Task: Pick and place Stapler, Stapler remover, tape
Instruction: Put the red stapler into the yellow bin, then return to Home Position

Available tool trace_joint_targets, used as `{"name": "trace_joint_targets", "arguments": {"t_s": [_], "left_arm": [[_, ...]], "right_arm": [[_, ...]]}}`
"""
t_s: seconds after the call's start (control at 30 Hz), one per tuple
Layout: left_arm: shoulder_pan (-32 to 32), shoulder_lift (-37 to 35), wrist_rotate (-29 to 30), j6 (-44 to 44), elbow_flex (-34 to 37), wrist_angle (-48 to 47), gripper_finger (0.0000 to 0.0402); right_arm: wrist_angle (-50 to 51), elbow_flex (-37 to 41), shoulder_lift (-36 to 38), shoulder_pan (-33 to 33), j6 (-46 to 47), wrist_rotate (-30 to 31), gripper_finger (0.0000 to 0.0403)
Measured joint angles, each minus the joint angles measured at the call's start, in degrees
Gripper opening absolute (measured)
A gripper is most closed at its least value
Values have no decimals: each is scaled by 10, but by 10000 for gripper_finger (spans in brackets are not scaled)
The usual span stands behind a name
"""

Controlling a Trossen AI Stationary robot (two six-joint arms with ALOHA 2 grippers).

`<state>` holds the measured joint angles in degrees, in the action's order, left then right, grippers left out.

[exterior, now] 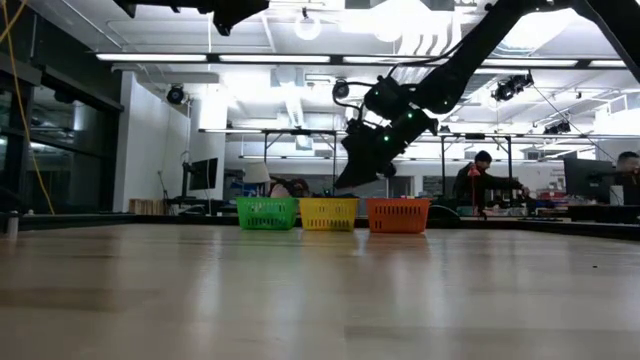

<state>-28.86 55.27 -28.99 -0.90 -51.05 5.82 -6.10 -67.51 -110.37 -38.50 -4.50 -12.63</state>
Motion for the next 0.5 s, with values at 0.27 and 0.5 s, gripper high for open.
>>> {"name": "trace_joint_targets", "arguments": {"t_s": [0.27, 0.5], "left_arm": [[0, 0, -59, -1, 0, 0, 294], [0, -19, -127, 11, 0, 3, 294]], "right_arm": [[12, 0, 11, -1, 113, 4, 215], [17, 0, 65, 0, 190, -14, 255]]}}
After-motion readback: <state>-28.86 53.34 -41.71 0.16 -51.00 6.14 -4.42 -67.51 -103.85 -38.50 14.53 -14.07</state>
